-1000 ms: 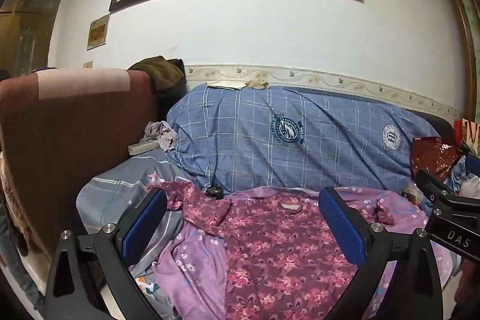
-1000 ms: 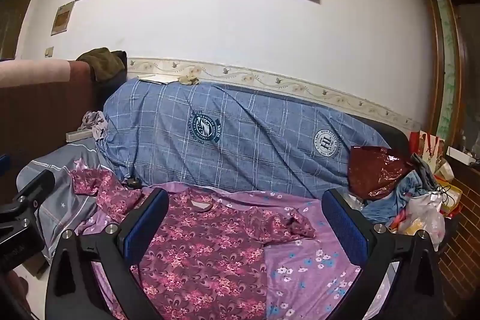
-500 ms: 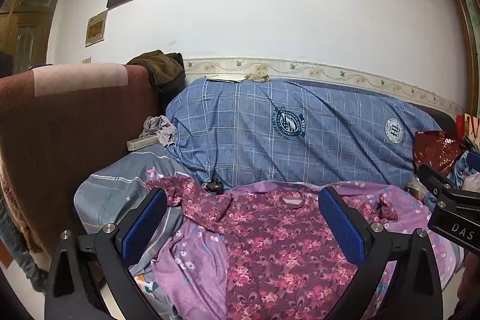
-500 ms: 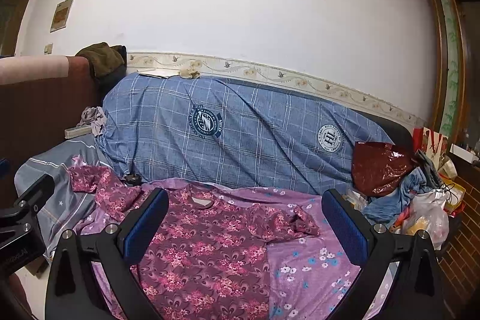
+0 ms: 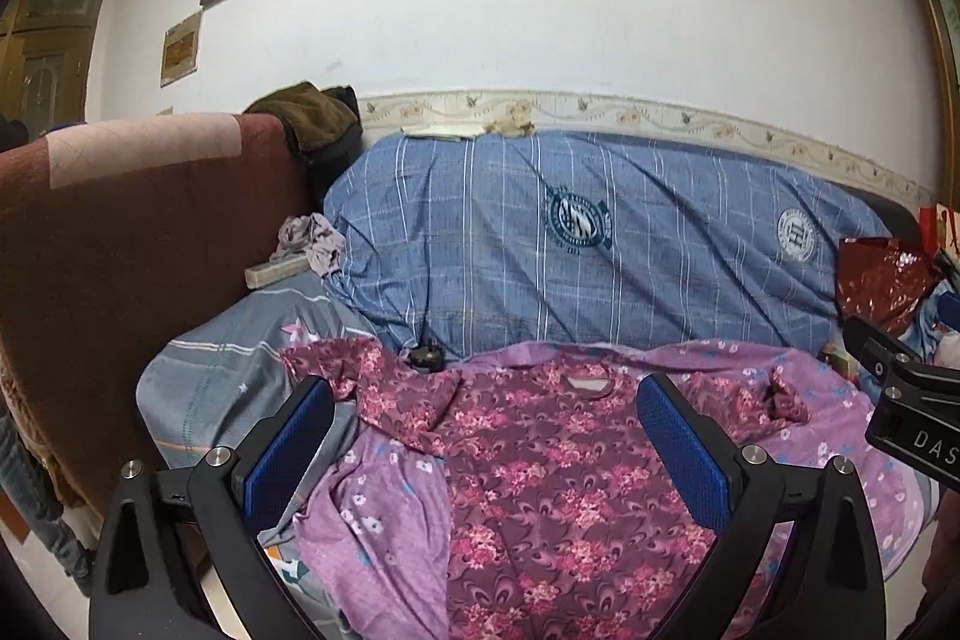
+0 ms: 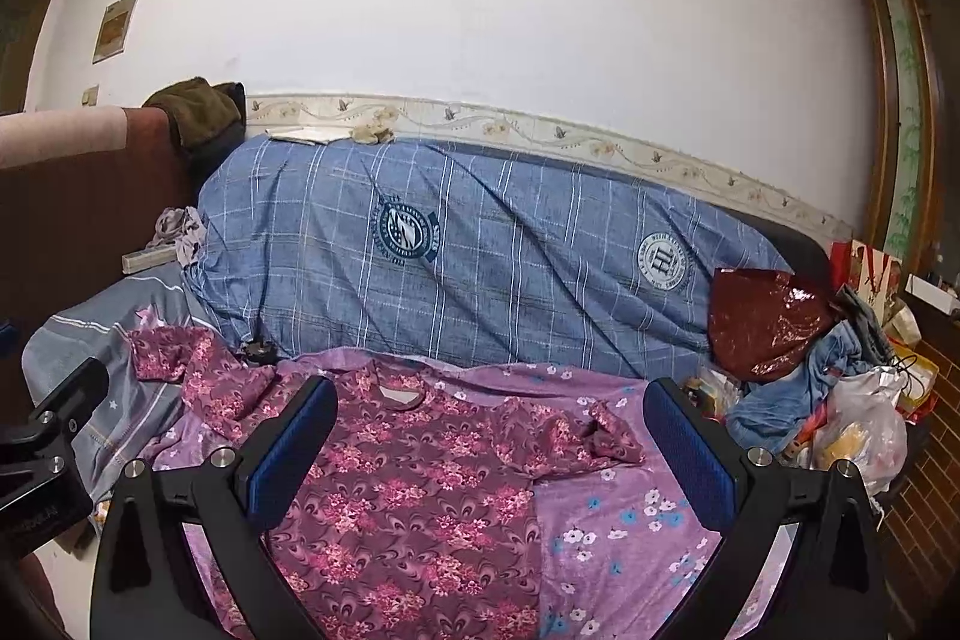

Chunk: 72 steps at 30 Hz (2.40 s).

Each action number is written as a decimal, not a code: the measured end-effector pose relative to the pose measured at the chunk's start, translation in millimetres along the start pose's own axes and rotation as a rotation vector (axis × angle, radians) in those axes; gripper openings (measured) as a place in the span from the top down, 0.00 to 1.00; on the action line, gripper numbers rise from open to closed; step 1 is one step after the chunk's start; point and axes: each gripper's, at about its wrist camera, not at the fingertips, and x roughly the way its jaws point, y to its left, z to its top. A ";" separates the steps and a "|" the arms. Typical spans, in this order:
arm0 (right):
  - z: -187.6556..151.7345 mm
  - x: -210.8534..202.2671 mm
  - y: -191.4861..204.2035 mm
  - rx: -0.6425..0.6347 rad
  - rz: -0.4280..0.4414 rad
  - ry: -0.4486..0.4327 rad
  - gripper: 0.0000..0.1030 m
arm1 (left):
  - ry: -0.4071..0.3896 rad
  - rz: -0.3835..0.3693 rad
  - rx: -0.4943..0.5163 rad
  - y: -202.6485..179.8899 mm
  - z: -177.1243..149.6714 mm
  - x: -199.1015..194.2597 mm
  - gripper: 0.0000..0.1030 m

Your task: Fold small clothes

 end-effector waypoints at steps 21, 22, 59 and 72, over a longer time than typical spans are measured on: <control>-126.7 277.7 -156.9 0.521 0.289 0.383 0.07 | 0.329 0.051 -0.070 -76.6 -9.1 342.4 0.02; -139.6 291.2 -179.6 0.614 0.310 0.397 0.08 | 0.333 0.037 -0.064 -77.7 -15.3 352.3 0.02; -3.8 339.4 -211.0 0.595 0.361 0.282 0.94 | 0.280 0.152 -0.014 -13.3 -21.0 393.3 0.03; 24.0 341.4 0.9 0.473 0.722 0.424 0.85 | 0.220 0.316 -0.179 69.4 -5.2 375.9 0.03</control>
